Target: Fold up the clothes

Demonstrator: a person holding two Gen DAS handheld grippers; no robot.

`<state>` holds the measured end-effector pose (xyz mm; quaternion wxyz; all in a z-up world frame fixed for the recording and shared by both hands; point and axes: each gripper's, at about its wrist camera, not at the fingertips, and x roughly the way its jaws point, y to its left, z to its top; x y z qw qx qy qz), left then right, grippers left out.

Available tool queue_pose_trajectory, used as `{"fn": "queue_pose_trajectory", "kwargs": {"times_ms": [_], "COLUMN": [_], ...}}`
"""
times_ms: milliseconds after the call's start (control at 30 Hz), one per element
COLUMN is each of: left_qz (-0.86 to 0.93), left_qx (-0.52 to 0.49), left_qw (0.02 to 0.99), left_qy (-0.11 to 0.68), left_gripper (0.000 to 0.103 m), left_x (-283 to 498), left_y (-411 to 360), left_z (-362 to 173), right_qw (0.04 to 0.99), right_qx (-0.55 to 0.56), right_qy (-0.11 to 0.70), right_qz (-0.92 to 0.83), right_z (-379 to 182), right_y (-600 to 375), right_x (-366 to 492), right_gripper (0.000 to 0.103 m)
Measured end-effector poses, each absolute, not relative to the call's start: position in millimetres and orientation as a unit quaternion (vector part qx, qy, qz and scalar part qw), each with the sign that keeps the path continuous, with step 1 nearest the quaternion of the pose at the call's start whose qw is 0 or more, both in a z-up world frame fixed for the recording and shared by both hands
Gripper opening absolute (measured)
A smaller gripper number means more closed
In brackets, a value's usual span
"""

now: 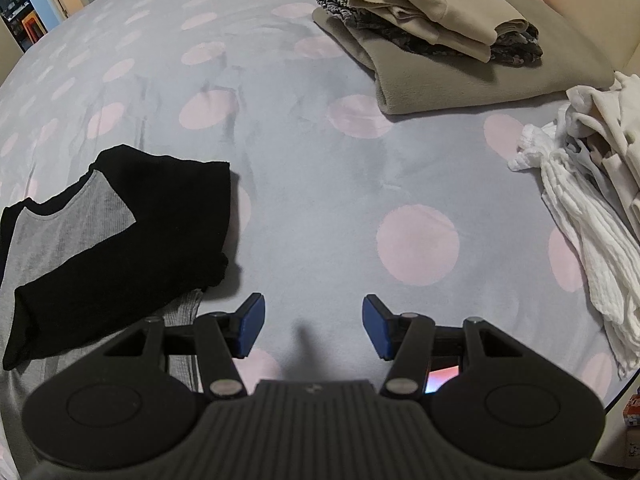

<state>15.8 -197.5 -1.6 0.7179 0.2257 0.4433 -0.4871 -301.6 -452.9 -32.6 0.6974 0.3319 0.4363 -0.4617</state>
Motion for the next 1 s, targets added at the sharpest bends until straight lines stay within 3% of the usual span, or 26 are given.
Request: {"fn": "queue_pose_trajectory", "kwargs": {"times_ms": [67, 267, 333, 367, 400, 467, 800, 1000], "left_qz": [-0.499, -0.514, -0.507, -0.504, -0.505, -0.51, -0.529, -0.475], "left_qx": [0.214, 0.218, 0.239, 0.249, 0.254, 0.243, 0.147, 0.166], "left_qw": [0.712, 0.698, 0.698, 0.695, 0.692, 0.693, 0.746, 0.769], "left_qy": [0.445, 0.448, 0.447, 0.447, 0.449, 0.448, 0.378, 0.393], "left_gripper": [0.046, 0.046, 0.036, 0.016, 0.007, 0.002, 0.001, 0.001], "left_x": [16, 9, 7, 7, 8, 10, 32, 58], "left_y": [-209, -244, -252, -254, -255, -255, -242, -242], "left_z": [-5, -29, -41, -47, -52, -52, 19, 10], "right_qw": [0.697, 0.701, 0.706, 0.709, 0.712, 0.714, 0.705, 0.717], "right_qx": [0.327, 0.313, 0.31, 0.308, 0.306, 0.304, 0.313, 0.305], "right_qy": [0.437, 0.439, 0.433, 0.429, 0.424, 0.421, 0.436, 0.438], "right_qz": [-0.465, -0.467, -0.466, -0.467, -0.468, -0.47, -0.464, -0.449], "right_z": [-33, -34, -35, -34, -34, -36, -50, -54], "right_y": [-455, -458, -461, -463, -465, -470, -484, -484], "right_x": [-298, -287, -284, -283, -282, -279, -264, -259], "right_gripper": [0.057, 0.057, 0.057, 0.057, 0.057, 0.058, 0.057, 0.056]}}
